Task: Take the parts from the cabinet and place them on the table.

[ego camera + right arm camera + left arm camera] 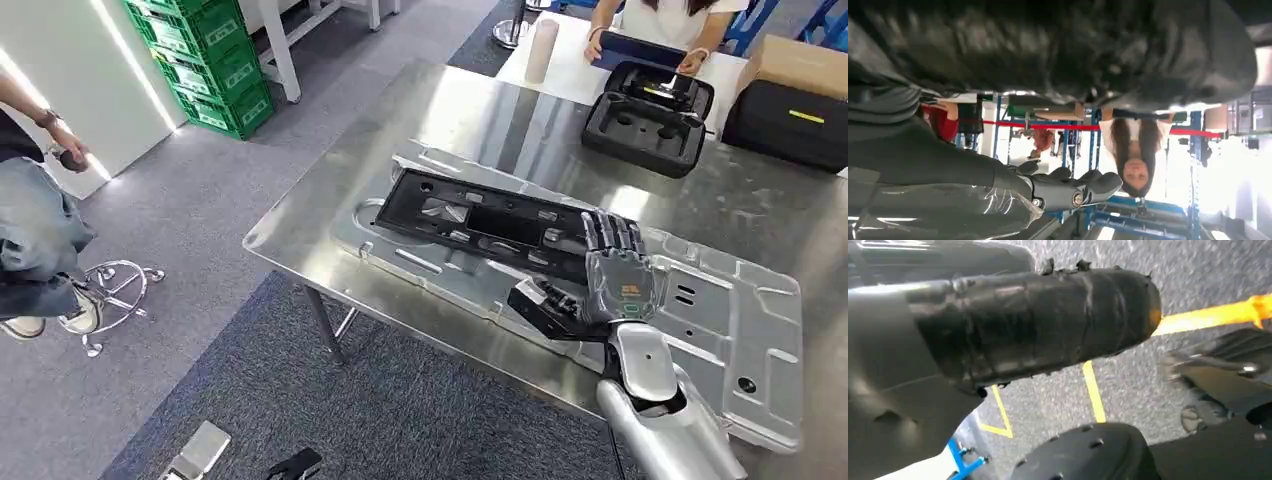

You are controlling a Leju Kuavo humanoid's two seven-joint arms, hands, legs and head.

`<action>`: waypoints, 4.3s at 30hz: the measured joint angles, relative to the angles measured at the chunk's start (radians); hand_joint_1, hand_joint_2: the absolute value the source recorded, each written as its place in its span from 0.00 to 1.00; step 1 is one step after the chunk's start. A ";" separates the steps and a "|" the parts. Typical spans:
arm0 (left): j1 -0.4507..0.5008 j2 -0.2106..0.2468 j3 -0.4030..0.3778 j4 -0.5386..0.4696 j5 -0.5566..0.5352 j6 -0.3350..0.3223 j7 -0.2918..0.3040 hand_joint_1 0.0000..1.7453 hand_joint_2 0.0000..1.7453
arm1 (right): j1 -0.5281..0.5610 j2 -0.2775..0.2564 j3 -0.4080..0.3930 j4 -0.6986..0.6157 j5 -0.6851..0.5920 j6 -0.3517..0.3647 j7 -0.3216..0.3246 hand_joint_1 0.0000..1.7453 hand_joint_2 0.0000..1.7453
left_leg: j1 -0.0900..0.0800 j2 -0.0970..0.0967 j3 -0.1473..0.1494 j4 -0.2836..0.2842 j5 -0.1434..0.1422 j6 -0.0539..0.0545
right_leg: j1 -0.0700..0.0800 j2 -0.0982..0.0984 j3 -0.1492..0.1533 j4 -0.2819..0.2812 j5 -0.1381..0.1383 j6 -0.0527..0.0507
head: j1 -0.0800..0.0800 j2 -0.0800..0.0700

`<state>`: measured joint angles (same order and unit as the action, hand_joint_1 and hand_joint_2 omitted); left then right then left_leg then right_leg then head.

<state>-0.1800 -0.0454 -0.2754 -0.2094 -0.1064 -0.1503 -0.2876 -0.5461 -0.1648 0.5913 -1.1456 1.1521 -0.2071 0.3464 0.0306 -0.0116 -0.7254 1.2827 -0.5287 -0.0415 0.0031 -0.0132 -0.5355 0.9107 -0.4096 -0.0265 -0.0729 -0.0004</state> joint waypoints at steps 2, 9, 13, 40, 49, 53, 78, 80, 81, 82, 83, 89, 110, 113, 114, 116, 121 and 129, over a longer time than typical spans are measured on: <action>0.000 0.004 0.000 0.000 0.000 -0.003 0.000 0.00 0.00 | 0.001 0.000 0.000 0.000 -0.002 -0.001 0.000 0.00 0.00 | 0.000 0.000 0.089 -0.090 0.066 -0.001 | -0.002 0.000 -0.034 0.016 0.013 0.007 | 0.000 0.000; -0.003 0.007 0.000 0.000 0.002 -0.003 0.000 0.00 0.00 | 0.004 0.000 -0.004 -0.003 -0.098 -0.056 -0.035 0.00 0.00 | -0.003 0.003 0.214 -0.306 0.049 0.047 | -0.002 0.000 -0.082 0.057 0.038 0.046 | 0.001 0.000; 0.000 -0.008 0.000 0.000 0.018 0.009 -0.011 0.00 0.00 | 0.020 0.008 -0.027 -0.012 -0.325 -0.140 -0.100 0.00 0.00 | -0.003 0.004 0.158 -0.306 0.094 0.061 | -0.011 0.004 -0.164 0.310 -0.170 0.068 | 0.008 0.000; 0.026 0.013 0.000 0.002 0.042 0.013 -0.025 0.00 0.00 | 0.067 0.014 -0.060 -0.125 -0.485 -0.150 -0.117 0.00 0.00 | -0.008 0.010 0.227 -0.306 0.030 0.055 | -0.001 0.001 -0.105 0.070 0.035 0.049 | 0.005 0.000; 0.029 -0.010 0.002 0.003 0.057 0.013 -0.032 0.00 0.00 | 0.075 0.013 -0.066 -0.129 -0.603 -0.103 -0.139 0.00 1.00 | -0.013 0.009 0.087 -0.304 0.141 0.059 | -0.010 0.005 -0.022 0.214 -0.058 0.049 | 0.011 0.000; 0.030 -0.013 0.003 0.003 0.061 0.013 -0.036 0.00 0.00 | 0.070 0.014 -0.071 -0.147 -0.642 -0.100 -0.148 0.00 1.00 | -0.009 0.012 0.076 -0.313 0.174 0.034 | 0.005 -0.001 0.086 0.012 -0.121 0.027 | 0.010 0.000; 0.062 -0.015 0.019 0.010 0.101 0.017 -0.055 0.00 0.00 | 0.200 0.031 -0.104 -0.183 -0.936 -0.105 -0.300 0.00 0.00 | -0.001 0.053 0.186 -0.296 0.049 0.053 | -0.018 0.011 -0.126 0.274 -0.099 0.062 | 0.015 0.000; 0.059 -0.015 0.019 0.010 0.102 0.017 -0.057 0.00 0.00 | 0.200 0.030 -0.109 -0.193 -0.944 -0.108 -0.304 0.00 0.00 | -0.003 0.070 0.190 -0.296 0.049 0.051 | -0.010 -0.039 -0.026 0.096 -0.032 0.042 | 0.014 0.000; 0.060 -0.015 0.019 0.010 0.102 0.018 -0.057 0.00 0.00 | 0.199 0.029 -0.114 -0.199 -0.949 -0.110 -0.307 0.00 0.00 | -0.010 0.081 0.189 -0.294 0.047 0.044 | 0.004 -0.081 -0.009 0.054 -0.045 0.038 | 0.014 0.000; 0.061 -0.015 0.020 0.010 0.103 0.018 -0.057 0.00 0.00 | 0.203 0.030 -0.117 -0.204 -0.958 -0.113 -0.312 0.00 0.00 | -0.008 0.088 0.188 -0.297 0.049 0.037 | 0.004 -0.068 -0.014 0.055 -0.041 0.036 | 0.011 0.000; 0.061 -0.015 0.021 0.010 0.105 0.018 -0.057 0.00 0.00 | 0.210 0.029 -0.123 -0.208 -0.967 -0.117 -0.318 0.00 0.00 | -0.007 0.101 0.189 -0.299 0.050 0.031 | 0.005 -0.054 -0.019 0.055 -0.040 0.034 | 0.013 0.000; 0.070 -0.007 0.034 0.011 0.118 0.020 -0.063 0.00 0.00 | 0.276 0.020 -0.154 -0.224 -1.024 -0.137 -0.356 0.00 0.00 | -0.006 0.019 0.106 -0.098 -0.073 0.012 | -0.004 0.009 -0.003 0.016 -0.013 0.011 | 0.003 0.000; 0.078 -0.008 0.041 0.015 0.124 0.025 -0.068 0.00 0.00 | 0.336 0.001 -0.202 -0.235 -1.061 -0.148 -0.374 0.00 0.00 | -0.003 0.078 0.200 -0.320 0.057 0.056 | -0.019 -0.022 -0.060 0.112 -0.020 0.067 | 0.016 0.000; 0.079 -0.008 0.044 0.015 0.138 0.028 -0.070 0.00 0.00 | 0.359 -0.011 -0.225 -0.221 -1.103 -0.158 -0.415 0.00 0.00 | -0.008 0.101 0.211 -0.325 0.050 0.039 | -0.003 -0.061 -0.019 0.029 -0.015 0.047 | 0.015 0.000; 0.080 -0.008 0.046 0.015 0.145 0.032 -0.070 0.00 0.00 | 0.371 -0.020 -0.235 -0.206 -1.127 -0.157 -0.438 0.00 0.00 | -0.007 0.111 0.217 -0.329 0.048 0.033 | -0.003 -0.053 -0.021 0.029 -0.018 0.043 | 0.016 0.000; 0.081 -0.008 0.054 0.015 0.160 0.032 -0.068 0.00 0.00 | 0.405 -0.035 -0.261 -0.154 -1.194 -0.127 -0.517 0.00 0.00 | -0.005 0.108 0.228 -0.334 0.040 0.018 | -0.014 -0.027 -0.004 0.005 -0.005 0.029 | 0.014 0.000; 0.086 0.007 0.073 0.018 0.205 0.044 -0.043 0.00 0.00 | 0.450 -0.045 -0.319 0.082 -1.315 -0.050 -0.663 0.00 0.00 | -0.009 0.015 0.074 -0.021 -0.101 0.022 | -0.011 0.028 0.001 0.000 -0.003 0.017 | 0.003 0.000; 0.093 0.025 0.108 0.020 0.231 0.054 -0.032 0.00 0.00 | 0.487 -0.043 -0.390 0.549 -1.371 0.005 -0.669 0.00 0.00 | -0.010 -0.063 0.176 -0.307 0.060 0.043 | -0.024 0.143 -0.017 0.035 -0.027 0.050 | 0.002 0.000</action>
<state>-0.0868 -0.0202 -0.1679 -0.1896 0.1247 -0.0961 -0.3201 -0.0590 -0.2079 0.2011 -0.5964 -0.2186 -0.2022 -0.3229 0.0203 -0.0748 -0.5489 0.9758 -0.4689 0.0012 -0.0209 0.1298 -0.5524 0.9456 -0.4366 0.0233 -0.0706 -0.0004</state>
